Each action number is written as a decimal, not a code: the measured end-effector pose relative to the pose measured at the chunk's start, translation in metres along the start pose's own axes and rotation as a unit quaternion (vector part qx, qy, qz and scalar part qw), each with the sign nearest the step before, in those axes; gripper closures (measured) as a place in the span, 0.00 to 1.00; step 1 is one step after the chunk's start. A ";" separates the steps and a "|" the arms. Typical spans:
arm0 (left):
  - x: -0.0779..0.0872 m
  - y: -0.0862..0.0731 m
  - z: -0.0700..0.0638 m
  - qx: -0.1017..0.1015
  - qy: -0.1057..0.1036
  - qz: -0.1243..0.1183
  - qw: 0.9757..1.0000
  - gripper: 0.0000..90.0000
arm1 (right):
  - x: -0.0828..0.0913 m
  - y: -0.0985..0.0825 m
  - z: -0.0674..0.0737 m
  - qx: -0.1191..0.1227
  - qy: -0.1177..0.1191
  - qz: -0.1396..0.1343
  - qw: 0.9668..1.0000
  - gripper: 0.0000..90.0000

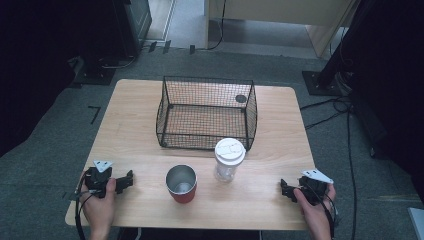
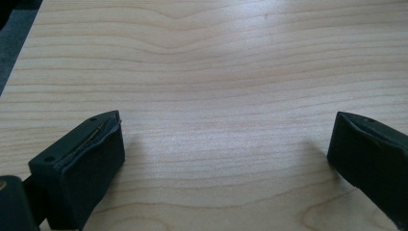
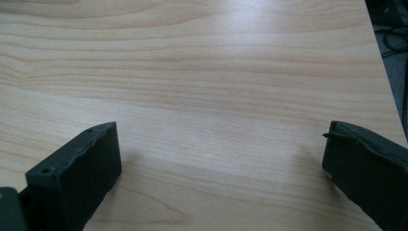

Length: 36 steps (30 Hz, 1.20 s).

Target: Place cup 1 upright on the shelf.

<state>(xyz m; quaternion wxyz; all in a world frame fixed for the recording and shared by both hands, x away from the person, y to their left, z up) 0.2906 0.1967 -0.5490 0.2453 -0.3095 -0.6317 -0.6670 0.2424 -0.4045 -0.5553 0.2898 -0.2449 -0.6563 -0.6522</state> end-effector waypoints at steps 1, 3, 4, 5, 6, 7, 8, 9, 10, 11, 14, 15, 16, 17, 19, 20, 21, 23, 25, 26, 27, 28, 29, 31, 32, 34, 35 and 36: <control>0.000 0.000 0.000 0.000 0.000 0.000 1.000 0.00 | 0.001 0.001 0.002 0.006 -0.001 -0.002 1.000 0.00; 0.000 0.000 0.000 0.001 0.000 -0.001 1.000 0.00 | 0.005 0.005 0.009 0.012 0.006 -0.008 1.000 0.00; 0.000 0.000 0.000 0.001 0.000 0.000 1.000 0.00 | 0.005 0.005 0.009 0.012 0.006 -0.008 1.000 0.00; 0.000 0.000 0.000 0.001 0.000 -0.001 1.000 0.00 | 0.006 0.006 0.011 0.011 0.008 -0.010 1.000 0.00; 0.000 0.000 0.000 0.000 0.000 0.000 1.000 0.00 | 0.008 0.009 0.014 0.010 0.012 -0.014 1.000 0.00; 0.000 0.000 0.000 0.000 0.000 0.000 1.000 0.00 | 0.010 0.010 0.016 0.009 0.015 -0.017 1.000 0.00; 0.000 0.000 0.000 0.000 0.000 0.000 1.000 0.00 | 0.013 0.014 0.022 0.012 0.021 -0.024 0.999 0.00; 0.000 0.000 0.000 0.000 0.000 0.000 1.000 0.00 | 0.013 0.014 0.022 0.012 0.021 -0.024 0.999 0.00; 0.000 0.000 0.000 0.000 0.000 0.000 1.000 0.00 | 0.017 0.018 0.027 0.014 0.024 -0.031 0.999 0.00; 0.000 0.000 0.000 0.000 0.000 0.000 1.000 0.00 | 0.017 0.018 0.027 0.014 0.024 -0.031 0.999 0.00; 0.000 0.000 0.000 0.000 0.000 0.000 1.000 0.00 | 0.023 0.023 0.036 0.014 0.031 -0.042 0.999 0.00; 0.000 0.000 0.000 0.000 0.000 0.000 1.000 0.00 | 0.026 0.026 0.041 0.018 0.034 -0.048 0.998 0.00; 0.000 0.000 0.000 0.000 0.000 0.000 1.000 0.00 | 0.026 0.026 0.041 0.018 0.034 -0.048 0.998 0.00; 0.000 0.000 0.000 0.000 0.000 0.000 1.000 0.00 | 0.030 0.029 0.049 0.020 0.043 -0.052 0.998 0.00; 0.000 0.000 0.000 0.000 0.000 0.000 1.000 0.00 | 0.031 0.030 0.051 0.023 0.045 -0.053 0.997 0.00; 0.000 0.000 0.000 0.000 0.000 0.000 1.000 0.00 | 0.032 0.031 0.055 0.026 0.050 -0.054 0.997 0.00; 0.000 0.000 0.000 0.000 0.000 0.000 1.000 0.00 | 0.035 0.033 0.063 0.033 0.057 -0.055 0.996 0.00; 0.000 0.000 0.000 0.000 0.000 0.000 1.000 0.00 | 0.039 0.035 0.072 0.041 0.065 -0.059 0.995 0.00; 0.000 0.000 0.000 0.000 0.000 0.000 1.000 0.00 | 0.040 0.036 0.075 0.044 0.068 -0.059 0.995 0.00; 0.000 0.000 0.000 0.000 0.000 0.000 1.000 0.00 | 0.041 0.037 0.080 0.048 0.071 -0.062 0.994 0.00; 0.000 0.000 0.000 0.000 0.000 0.000 1.000 0.00 | 0.043 0.038 0.083 0.051 0.074 -0.063 0.994 0.00; 0.000 0.000 0.000 0.000 0.000 0.000 1.000 0.00 | 0.044 0.038 0.086 0.054 0.077 -0.063 0.994 0.00; 0.000 0.000 0.000 0.000 0.000 0.000 1.000 0.00 | 0.045 0.039 0.090 0.054 0.080 -0.063 0.993 0.00; 0.000 0.000 0.000 0.000 0.000 0.000 1.000 0.00 | 0.047 0.040 0.096 0.060 0.085 -0.066 0.992 0.00; 0.000 0.000 0.000 0.000 0.000 0.000 1.000 0.00 | 0.047 0.040 0.098 0.061 0.088 -0.066 0.992 0.00; 0.000 0.000 0.000 0.000 0.000 0.000 1.000 0.00 | 0.050 0.041 0.109 0.071 0.098 -0.069 0.990 0.00; 0.000 0.000 0.000 0.000 0.000 0.000 1.000 0.00 | 0.051 0.041 0.112 0.073 0.101 -0.069 0.990 0.00; 0.000 0.000 0.000 0.000 0.000 0.000 1.000 0.00 | 0.051 0.041 0.112 0.073 0.101 -0.069 0.990 0.00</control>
Point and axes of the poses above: each handheld gripper's, and its own axes: x roughly backward along the jaws, y roughly out of its top, z roughly to its left, the point moved 4 cm from there along -x, roughly forward along the jaws
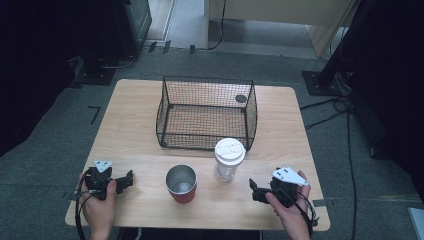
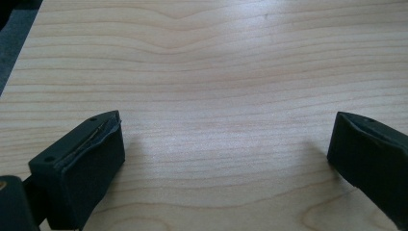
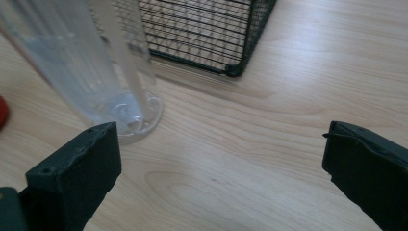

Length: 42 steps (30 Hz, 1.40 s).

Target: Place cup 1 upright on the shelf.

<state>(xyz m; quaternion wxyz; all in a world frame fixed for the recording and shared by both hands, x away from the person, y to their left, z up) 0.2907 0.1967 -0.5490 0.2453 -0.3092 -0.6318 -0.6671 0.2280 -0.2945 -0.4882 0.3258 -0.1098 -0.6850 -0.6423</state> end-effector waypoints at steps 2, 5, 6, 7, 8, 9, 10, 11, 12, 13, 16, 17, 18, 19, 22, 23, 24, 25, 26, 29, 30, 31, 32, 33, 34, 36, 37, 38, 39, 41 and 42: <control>0.000 0.000 0.000 0.000 0.000 0.000 1.000 0.00 | 0.000 0.001 0.007 0.005 0.006 -0.001 1.000 0.00; 0.000 0.000 0.000 0.000 0.000 0.000 1.000 0.00 | 0.000 0.002 0.016 0.011 0.017 -0.001 1.000 0.00; 0.000 0.000 0.000 0.000 0.000 0.000 1.000 0.00 | -0.001 0.002 0.020 0.012 0.023 -0.001 1.000 0.00; 0.000 0.000 0.000 0.000 0.000 0.000 1.000 0.00 | -0.001 0.002 0.020 0.012 0.023 -0.001 1.000 0.00; 0.000 0.000 0.000 0.000 0.000 0.000 1.000 0.00 | -0.001 0.002 0.023 0.013 0.027 0.000 1.000 0.00; 0.000 0.000 0.000 0.000 0.000 0.000 1.000 0.00 | -0.001 0.003 0.026 0.014 0.030 0.000 0.999 0.00; 0.000 0.000 0.000 0.000 0.000 0.000 1.000 0.00 | -0.001 0.003 0.029 0.017 0.034 0.000 0.999 0.00; 0.000 0.000 0.000 0.000 0.000 0.000 1.000 0.00 | -0.002 0.003 0.030 0.021 0.037 0.000 0.999 0.00; 0.000 0.000 0.000 0.000 0.000 0.000 1.000 0.00 | -0.002 0.003 0.034 0.022 0.041 0.001 0.999 0.00; 0.000 0.000 0.000 0.000 0.000 0.000 1.000 0.00 | -0.002 0.003 0.036 0.024 0.045 0.002 0.999 0.00; 0.000 0.000 0.000 0.000 0.000 0.000 1.000 0.00 | -0.004 0.004 0.047 0.033 0.058 0.002 0.998 0.00; 0.000 0.000 0.000 0.000 0.000 0.000 1.000 0.00 | -0.004 0.004 0.047 0.033 0.058 0.002 0.998 0.00; 0.000 0.000 0.000 0.000 0.000 0.000 1.000 0.00 | -0.004 0.004 0.049 0.036 0.060 0.002 0.998 0.00; 0.000 0.000 0.000 0.000 0.000 0.000 1.000 0.00 | -0.005 0.005 0.055 0.042 0.067 0.002 0.997 0.00; 0.000 0.000 0.000 0.000 0.000 0.000 1.000 0.00 | -0.006 0.006 0.059 0.046 0.073 0.000 0.996 0.00; 0.000 0.000 0.000 0.000 0.000 0.000 1.000 0.00 | -0.007 0.006 0.062 0.047 0.077 0.000 0.996 0.00; 0.000 0.000 0.000 0.000 0.000 0.000 1.000 0.00 | -0.007 0.007 0.064 0.048 0.079 0.000 0.996 0.00; 0.000 0.000 0.000 0.000 0.000 0.000 1.000 0.00 | -0.007 0.007 0.066 0.049 0.082 -0.001 0.995 0.00; 0.000 0.000 0.000 0.000 0.000 0.000 1.000 0.00 | -0.008 0.008 0.069 0.049 0.085 -0.001 0.995 0.00; 0.000 0.000 0.000 0.000 0.000 0.000 1.000 0.00 | -0.008 0.009 0.076 0.059 0.088 -0.007 0.994 0.02; 0.000 0.000 0.000 0.000 0.000 0.000 1.000 0.00 | -0.008 0.009 0.077 0.059 0.087 -0.009 0.994 0.04; 0.000 0.000 0.000 0.000 0.000 0.000 1.000 0.00 | -0.008 0.010 0.081 0.062 0.089 -0.012 0.994 0.05; 0.000 0.000 0.000 0.000 0.000 0.000 1.000 0.00 | -0.008 0.010 0.081 0.062 0.089 -0.012 0.994 0.05; 0.000 0.000 0.000 0.000 0.000 0.000 1.000 0.00 | -0.009 0.010 0.083 0.062 0.091 -0.011 0.994 0.05; 0.000 0.000 0.000 0.000 0.000 0.000 1.000 0.00 | -0.009 0.010 0.085 0.061 0.096 -0.010 0.993 0.05; 0.000 0.000 0.000 0.000 0.000 0.000 1.000 0.00 | -0.010 0.011 0.088 0.063 0.101 -0.011 0.993 0.05; 0.000 0.000 0.000 0.000 0.000 0.000 1.000 0.00 | -0.009 0.011 0.089 0.062 0.105 -0.011 0.992 0.05; 0.000 0.000 0.000 0.000 0.000 0.000 1.000 0.00 | -0.009 0.012 0.091 0.064 0.108 -0.012 0.992 0.05; 0.000 0.000 0.000 0.000 0.000 0.000 1.000 0.00 | -0.009 0.012 0.092 0.065 0.110 -0.013 0.992 0.06; 0.000 0.000 0.000 0.000 0.000 0.000 1.000 0.00 | -0.008 0.013 0.096 0.065 0.119 -0.013 0.991 0.06; 0.000 0.000 0.000 0.000 0.000 0.000 1.000 0.00 | -0.008 0.013 0.098 0.066 0.122 -0.013 0.990 0.06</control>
Point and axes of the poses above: each handheld gripper's, and its own axes: x roughly backward along the jaws, y roughly out of its top, z roughly to its left, the point moved 4 cm from there along -x, roughly forward along the jaws
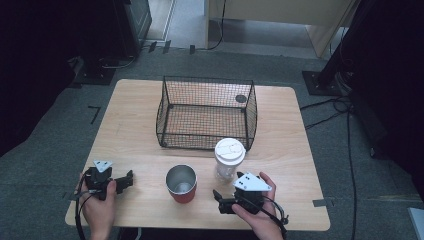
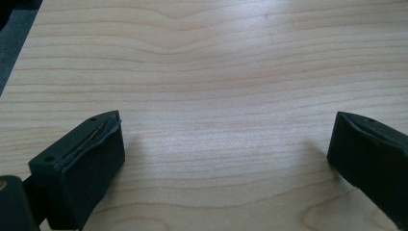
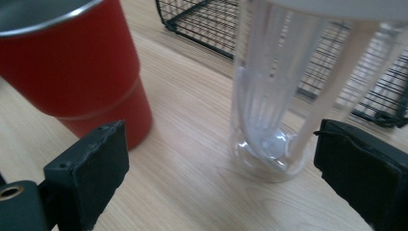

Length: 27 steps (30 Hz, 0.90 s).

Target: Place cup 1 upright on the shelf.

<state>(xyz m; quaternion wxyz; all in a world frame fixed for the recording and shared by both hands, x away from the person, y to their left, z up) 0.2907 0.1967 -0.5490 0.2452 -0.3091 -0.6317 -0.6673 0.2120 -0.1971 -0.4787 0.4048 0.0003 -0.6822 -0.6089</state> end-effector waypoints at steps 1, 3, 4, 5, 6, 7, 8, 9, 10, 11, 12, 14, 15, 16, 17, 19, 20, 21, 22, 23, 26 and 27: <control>0.000 0.000 0.000 0.000 0.000 0.000 1.000 0.00 | 0.000 0.001 0.002 0.000 0.003 -0.001 1.000 0.06; 0.000 0.000 0.000 0.000 0.000 0.000 1.000 0.00 | -0.001 0.002 0.005 0.001 0.006 -0.002 1.000 0.06; 0.000 0.000 0.000 0.000 0.000 0.000 1.000 0.00 | -0.001 0.003 0.007 0.003 0.009 -0.002 1.000 0.06; 0.000 0.000 0.000 0.000 0.000 0.000 1.000 0.00 | -0.002 0.004 0.009 0.003 0.012 -0.004 1.000 0.06; 0.000 0.000 0.000 0.000 0.000 0.000 1.000 0.00 | -0.002 0.005 0.011 0.005 0.016 -0.005 1.000 0.06; 0.000 0.000 0.000 0.000 0.000 0.000 1.000 0.00 | -0.003 0.006 0.013 0.006 0.020 -0.006 1.000 0.06; 0.000 0.000 0.000 0.000 0.000 0.000 1.000 0.00 | -0.003 0.007 0.015 0.007 0.023 -0.007 1.000 0.06; 0.000 0.000 0.000 0.000 0.000 0.000 1.000 0.00 | -0.004 0.009 0.019 0.009 0.030 -0.009 0.999 0.06; 0.000 0.000 0.000 0.000 0.000 0.000 1.000 0.00 | -0.004 0.009 0.019 0.009 0.030 -0.009 0.999 0.06; 0.000 0.000 0.000 0.000 0.000 0.000 1.000 0.00 | -0.005 0.010 0.021 0.010 0.033 -0.011 0.999 0.06; 0.000 0.000 0.000 0.000 0.000 0.000 1.000 0.00 | -0.005 0.011 0.024 0.011 0.037 -0.013 0.999 0.05; 0.000 0.000 0.000 0.000 0.000 0.000 1.000 0.00 | -0.007 0.014 0.027 0.012 0.043 -0.015 0.999 0.05; 0.000 0.000 0.000 0.000 0.000 0.000 1.000 0.00 | -0.008 0.017 0.032 0.014 0.052 -0.016 0.998 0.05; 0.000 0.000 0.000 0.000 0.000 0.000 1.000 0.00 | -0.008 0.017 0.032 0.014 0.052 -0.016 0.998 0.05; 0.000 0.000 0.000 0.000 0.000 0.000 1.000 0.00 | -0.009 0.018 0.035 0.016 0.055 -0.016 0.998 0.04; 0.000 0.000 0.000 0.000 0.000 0.000 1.000 0.00 | -0.011 0.021 0.040 0.019 0.062 -0.016 0.998 0.03; 0.000 0.000 0.000 0.000 0.000 0.000 1.000 0.00 | -0.012 0.023 0.042 0.023 0.065 -0.018 0.997 0.03; 0.000 0.000 0.000 0.000 0.000 0.000 1.000 0.00 | -0.013 0.024 0.045 0.025 0.068 -0.019 0.997 0.03; 0.000 0.000 0.000 0.000 0.000 0.000 1.000 0.00 | -0.014 0.026 0.047 0.026 0.070 -0.019 0.997 0.03; 0.000 0.000 0.000 0.000 0.000 0.000 1.000 0.00 | -0.015 0.027 0.049 0.029 0.072 -0.019 0.997 0.03; 0.000 0.000 0.000 0.000 0.000 0.000 1.000 0.00 | -0.019 0.032 0.056 0.030 0.078 -0.021 0.996 0.02; 0.000 0.000 0.000 0.000 0.000 0.000 1.000 0.00 | -0.020 0.033 0.057 0.031 0.078 -0.021 0.996 0.02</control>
Point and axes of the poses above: each handheld gripper's, and its own axes: x roughly backward along the jaws, y roughly out of its top, z roughly to its left, the point moved 4 cm from there along -x, roughly forward along the jaws
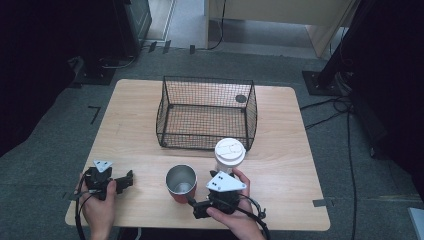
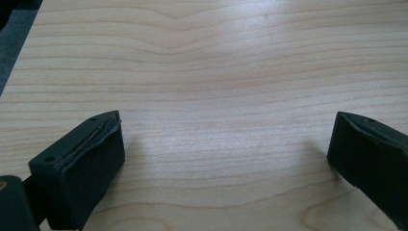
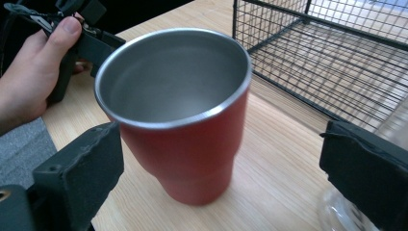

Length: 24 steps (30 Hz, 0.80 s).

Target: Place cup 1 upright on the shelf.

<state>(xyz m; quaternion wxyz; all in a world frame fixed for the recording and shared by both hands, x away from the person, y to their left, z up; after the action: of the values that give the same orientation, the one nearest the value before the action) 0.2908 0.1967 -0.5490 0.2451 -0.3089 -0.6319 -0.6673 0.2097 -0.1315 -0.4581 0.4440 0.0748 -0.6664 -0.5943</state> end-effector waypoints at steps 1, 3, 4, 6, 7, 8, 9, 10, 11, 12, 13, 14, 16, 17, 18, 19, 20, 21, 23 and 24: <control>0.000 0.000 0.000 0.000 0.000 0.000 1.000 0.00 | -0.002 0.002 0.002 -0.001 0.001 0.000 1.000 0.01; 0.000 0.000 0.000 0.000 0.000 0.000 1.000 0.00 | -0.005 0.005 0.006 0.001 0.004 -0.002 1.000 0.00; 0.000 0.000 0.000 0.000 0.000 0.000 1.000 0.00 | -0.007 0.007 0.007 0.002 0.004 -0.002 1.000 0.00; 0.000 0.000 0.000 0.000 0.000 0.000 1.000 0.00 | -0.010 0.009 0.010 0.003 0.004 -0.002 1.000 0.00; 0.000 0.000 0.000 0.000 0.000 0.000 1.000 0.00 | -0.012 0.011 0.012 0.005 0.004 -0.002 1.000 0.00; 0.000 0.000 0.000 0.000 0.000 0.000 1.000 0.00 | -0.013 0.012 0.013 0.005 0.004 -0.002 1.000 0.00; 0.000 0.000 0.000 0.000 0.000 0.000 1.000 0.00 | -0.015 0.013 0.014 0.006 0.004 -0.002 1.000 0.00; 0.000 0.000 0.000 0.000 0.000 0.000 1.000 0.00 | -0.017 0.015 0.015 0.008 0.004 -0.002 1.000 0.00; 0.000 0.000 0.000 0.000 0.000 0.000 1.000 0.00 | -0.019 0.015 0.017 0.010 0.004 -0.001 1.000 0.00; 0.000 0.000 0.000 0.000 0.000 0.000 1.000 0.00 | -0.021 0.016 0.018 0.012 0.002 0.000 1.000 0.00; 0.000 0.000 0.000 0.000 0.000 0.000 1.000 0.00 | -0.022 0.017 0.019 0.013 0.002 0.002 1.000 0.00; 0.000 0.000 0.000 0.000 0.000 0.000 1.000 0.00 | -0.024 0.017 0.020 0.014 0.001 0.002 1.000 0.00; 0.000 0.000 0.000 0.000 0.000 0.000 1.000 0.00 | -0.027 0.018 0.021 0.015 0.000 0.004 1.000 0.00; 0.000 0.000 0.000 0.000 0.000 0.000 1.000 0.00 | -0.029 0.018 0.023 0.017 -0.001 0.007 1.000 0.00; 0.000 0.000 0.000 0.000 0.000 0.000 1.000 0.00 | -0.031 0.019 0.023 0.019 -0.002 0.009 1.000 0.00; 0.000 0.000 0.000 0.000 0.000 0.000 1.000 0.00 | -0.033 0.019 0.024 0.020 -0.001 0.011 1.000 0.00; 0.000 0.000 0.000 0.000 0.000 0.000 1.000 0.00 | -0.034 0.019 0.025 0.021 -0.002 0.012 1.000 0.00; 0.000 0.000 0.000 0.000 0.000 0.000 1.000 0.00 | -0.036 0.019 0.026 0.022 -0.004 0.014 1.000 0.00; 0.000 0.000 0.000 0.000 0.000 0.000 1.000 0.00 | -0.039 0.020 0.027 0.028 -0.008 0.019 0.999 0.00; 0.000 0.000 0.000 0.000 0.000 0.000 1.000 0.00 | -0.040 0.020 0.028 0.029 -0.010 0.021 0.999 0.00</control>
<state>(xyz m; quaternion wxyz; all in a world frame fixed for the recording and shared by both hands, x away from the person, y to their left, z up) 0.2908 0.1967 -0.5490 0.2452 -0.3088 -0.6318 -0.6673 0.2236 -0.0803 -0.4584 0.4470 0.0681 -0.6894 -0.5660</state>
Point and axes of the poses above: each handheld gripper's, and its own axes: x roughly backward along the jaws, y roughly out of its top, z roughly to its left, the point moved 4 cm from there along -x, roughly forward along the jaws
